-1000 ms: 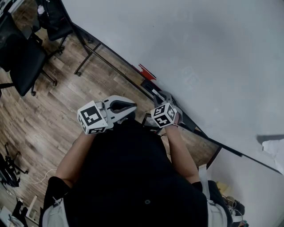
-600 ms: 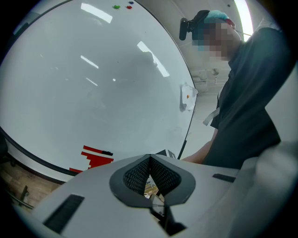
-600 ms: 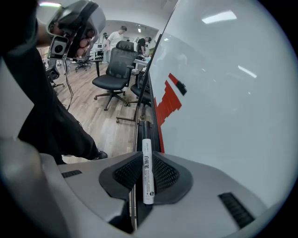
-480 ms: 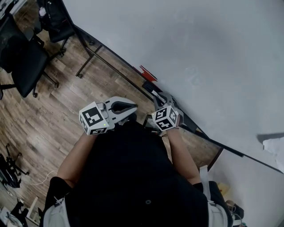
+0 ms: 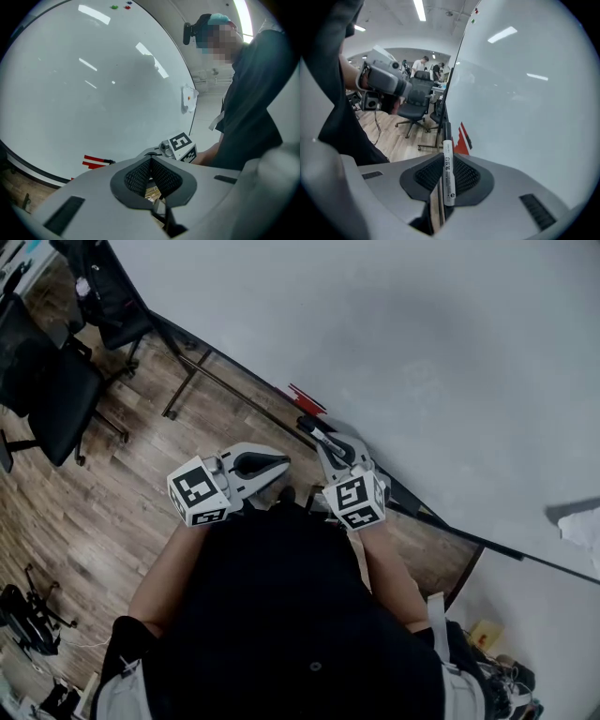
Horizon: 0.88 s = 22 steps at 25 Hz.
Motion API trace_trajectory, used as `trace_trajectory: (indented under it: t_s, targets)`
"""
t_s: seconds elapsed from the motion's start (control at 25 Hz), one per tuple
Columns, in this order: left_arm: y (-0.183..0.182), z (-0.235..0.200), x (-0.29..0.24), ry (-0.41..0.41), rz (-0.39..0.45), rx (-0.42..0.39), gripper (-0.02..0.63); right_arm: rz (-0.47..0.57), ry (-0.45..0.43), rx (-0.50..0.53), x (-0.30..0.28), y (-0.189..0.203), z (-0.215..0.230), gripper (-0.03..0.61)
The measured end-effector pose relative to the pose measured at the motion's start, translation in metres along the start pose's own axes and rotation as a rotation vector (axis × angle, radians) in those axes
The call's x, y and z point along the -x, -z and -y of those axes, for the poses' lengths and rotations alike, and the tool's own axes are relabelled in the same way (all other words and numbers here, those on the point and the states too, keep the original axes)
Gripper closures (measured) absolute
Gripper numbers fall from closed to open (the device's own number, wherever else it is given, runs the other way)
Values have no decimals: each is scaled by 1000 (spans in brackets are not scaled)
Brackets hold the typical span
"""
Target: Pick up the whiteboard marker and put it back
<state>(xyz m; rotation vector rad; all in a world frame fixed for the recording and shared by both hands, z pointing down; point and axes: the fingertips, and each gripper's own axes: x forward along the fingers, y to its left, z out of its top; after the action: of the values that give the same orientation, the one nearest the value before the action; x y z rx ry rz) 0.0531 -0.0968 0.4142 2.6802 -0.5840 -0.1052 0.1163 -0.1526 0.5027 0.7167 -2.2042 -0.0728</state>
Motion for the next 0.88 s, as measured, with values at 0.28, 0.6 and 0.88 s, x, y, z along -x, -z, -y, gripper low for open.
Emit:
trace_trajectory:
  t_s: [0.28,0.6,0.88]
  targets:
    - [-18,2,-3,28,-4,-43,601,176,-44,-121,45,-55,2,505]
    - [-41,9,-17,84,-1,-84,601,547,-149,-149,110,-123,2,505]
    - [-53,23,-28,135,-11,-124,601,717,-187,-298,165,-128,9,505]
